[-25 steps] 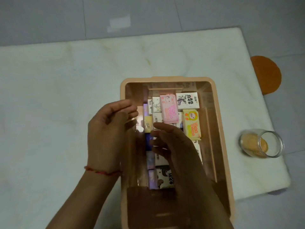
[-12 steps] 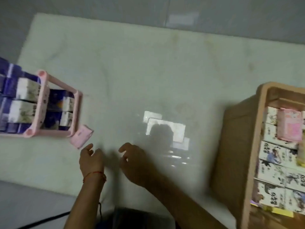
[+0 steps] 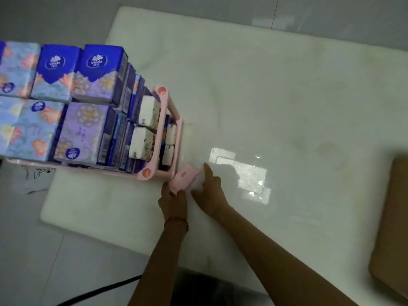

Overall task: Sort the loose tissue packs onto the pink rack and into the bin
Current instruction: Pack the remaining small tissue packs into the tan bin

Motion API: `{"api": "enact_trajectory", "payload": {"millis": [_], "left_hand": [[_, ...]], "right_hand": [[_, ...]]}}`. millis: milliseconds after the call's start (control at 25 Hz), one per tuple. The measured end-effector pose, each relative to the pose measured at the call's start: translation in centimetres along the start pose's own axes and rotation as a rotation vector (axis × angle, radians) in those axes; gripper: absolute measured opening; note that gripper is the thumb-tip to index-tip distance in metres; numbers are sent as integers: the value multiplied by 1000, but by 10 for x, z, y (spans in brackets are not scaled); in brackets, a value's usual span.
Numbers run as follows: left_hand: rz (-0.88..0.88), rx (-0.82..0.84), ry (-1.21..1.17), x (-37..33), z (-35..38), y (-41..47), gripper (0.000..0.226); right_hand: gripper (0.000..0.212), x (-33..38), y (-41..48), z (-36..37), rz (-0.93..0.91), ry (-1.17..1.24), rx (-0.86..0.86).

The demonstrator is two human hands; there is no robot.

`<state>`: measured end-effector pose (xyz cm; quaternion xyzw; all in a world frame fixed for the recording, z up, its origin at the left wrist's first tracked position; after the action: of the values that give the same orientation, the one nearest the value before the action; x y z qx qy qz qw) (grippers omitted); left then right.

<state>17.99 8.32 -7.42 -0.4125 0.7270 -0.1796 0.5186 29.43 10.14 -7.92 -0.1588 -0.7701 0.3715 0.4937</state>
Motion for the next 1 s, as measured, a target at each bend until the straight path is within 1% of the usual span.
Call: {"api": "enact_trajectory", "payload": {"millis": [80, 160, 200, 240, 320, 360, 440, 520, 560, 640, 680, 720, 800, 840, 880, 920, 960, 1000], "left_hand": [[-70, 58, -154, -2, 5, 4, 34], [-131, 69, -170, 2, 7, 7, 29], [-150, 76, -167, 5, 7, 7, 31], [-158, 96, -164, 8, 8, 3, 33], [-137, 167, -205, 8, 15, -18, 29], [-86, 188, -214, 4, 20, -33, 23], [73, 161, -114, -12, 33, -73, 15], [242, 137, -5, -29, 47, -117, 28], [323, 168, 15, -38, 61, -141, 34], [527, 254, 22, -61, 93, -184, 38], [672, 285, 62, -75, 111, -206, 36], [859, 319, 99, -89, 129, -230, 30], [1185, 409, 164, -108, 172, -283, 6], [1272, 449, 171, -112, 190, -307, 12], [1302, 527, 164, -113, 206, -326, 21], [1277, 614, 149, -112, 227, -346, 27], [1252, 674, 156, -106, 247, -363, 27], [1224, 726, 191, -97, 267, -378, 22]], "right_hand": [[70, 8, 12, 2, 18, 26, -27], [52, 9, 17, -1, 10, -8, -49], [45, 7, 17, -5, 16, -13, -64], [41, 1, 15, -8, 26, 10, -70], [45, -9, 4, -20, 18, 161, -76], [49, -12, -9, -28, -6, 262, -77], [53, -17, -45, -45, -56, 419, -52], [50, -21, -84, -70, -108, 492, -73], [49, -28, -108, -90, -116, 514, -115], [50, -41, -151, -140, -139, 549, -224], [47, -47, -175, -168, -140, 582, -276], [40, -55, -196, -194, -141, 632, -334], [30, -76, -240, -245, -124, 817, -441], [31, -92, -258, -264, -87, 913, -482], [31, -107, -275, -279, -50, 991, -522], [32, -129, -292, -295, -11, 1021, -577], [33, -150, -307, -308, 32, 1011, -642], [31, -173, -318, -319, 72, 975, -695]]}}
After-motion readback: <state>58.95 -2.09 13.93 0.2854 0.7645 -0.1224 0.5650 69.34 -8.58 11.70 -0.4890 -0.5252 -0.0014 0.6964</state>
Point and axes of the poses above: each hand's wrist, its own y-axis towards the middle knuckle, its own z-axis out of the palm, x = y × z, the point moved 6 cm from there along y, towards the middle knuckle, and after that the axes turned 4 degrees about x, right-handed, at the moved point
